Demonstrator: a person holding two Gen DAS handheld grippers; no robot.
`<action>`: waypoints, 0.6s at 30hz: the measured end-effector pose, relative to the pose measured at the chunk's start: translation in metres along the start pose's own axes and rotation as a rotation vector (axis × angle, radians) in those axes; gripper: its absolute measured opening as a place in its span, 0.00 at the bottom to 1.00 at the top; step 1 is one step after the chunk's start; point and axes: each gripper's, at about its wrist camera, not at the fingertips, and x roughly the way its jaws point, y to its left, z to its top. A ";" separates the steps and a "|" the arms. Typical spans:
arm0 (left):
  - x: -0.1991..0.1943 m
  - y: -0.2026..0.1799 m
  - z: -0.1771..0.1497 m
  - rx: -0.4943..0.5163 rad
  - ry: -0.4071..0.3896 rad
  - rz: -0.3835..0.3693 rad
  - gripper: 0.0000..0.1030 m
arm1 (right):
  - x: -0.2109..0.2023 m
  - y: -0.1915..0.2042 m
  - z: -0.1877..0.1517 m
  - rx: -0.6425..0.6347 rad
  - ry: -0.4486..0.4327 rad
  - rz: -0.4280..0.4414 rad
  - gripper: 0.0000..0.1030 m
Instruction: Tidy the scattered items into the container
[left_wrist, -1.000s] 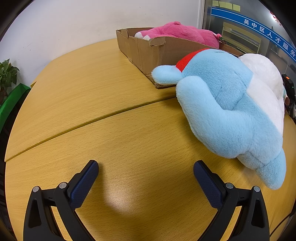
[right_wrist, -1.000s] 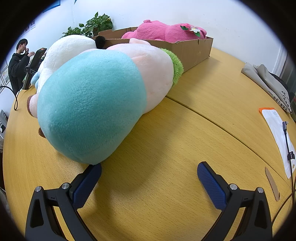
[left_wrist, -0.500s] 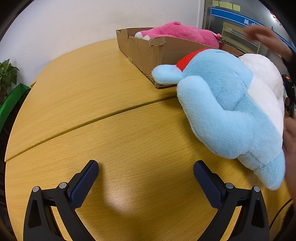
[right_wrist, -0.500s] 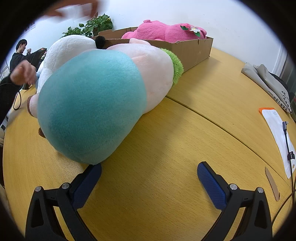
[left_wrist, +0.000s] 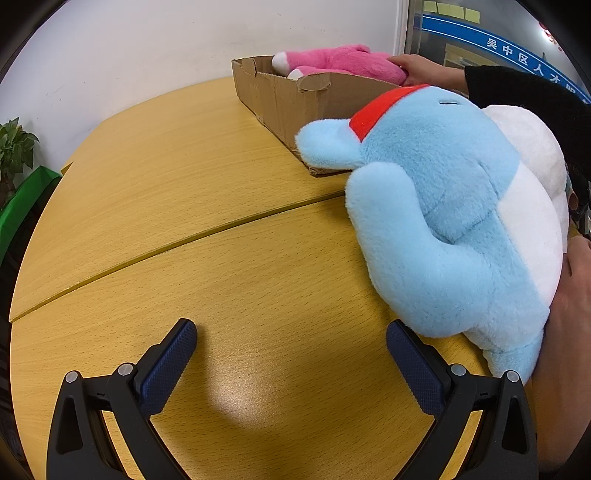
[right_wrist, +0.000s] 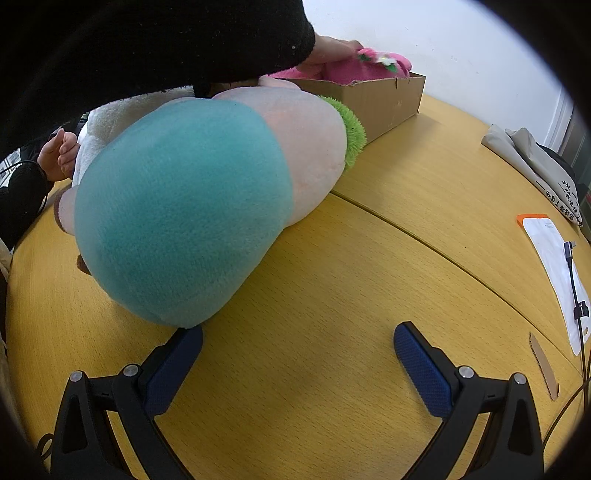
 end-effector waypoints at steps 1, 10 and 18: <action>0.000 0.000 0.000 0.000 0.000 0.000 1.00 | 0.000 0.000 0.000 0.000 0.000 0.000 1.00; 0.000 0.000 0.000 0.000 0.000 0.000 1.00 | 0.000 0.001 0.000 0.001 0.001 -0.001 1.00; 0.000 0.000 0.000 -0.001 0.001 0.000 1.00 | 0.000 0.002 0.000 0.001 0.001 -0.001 1.00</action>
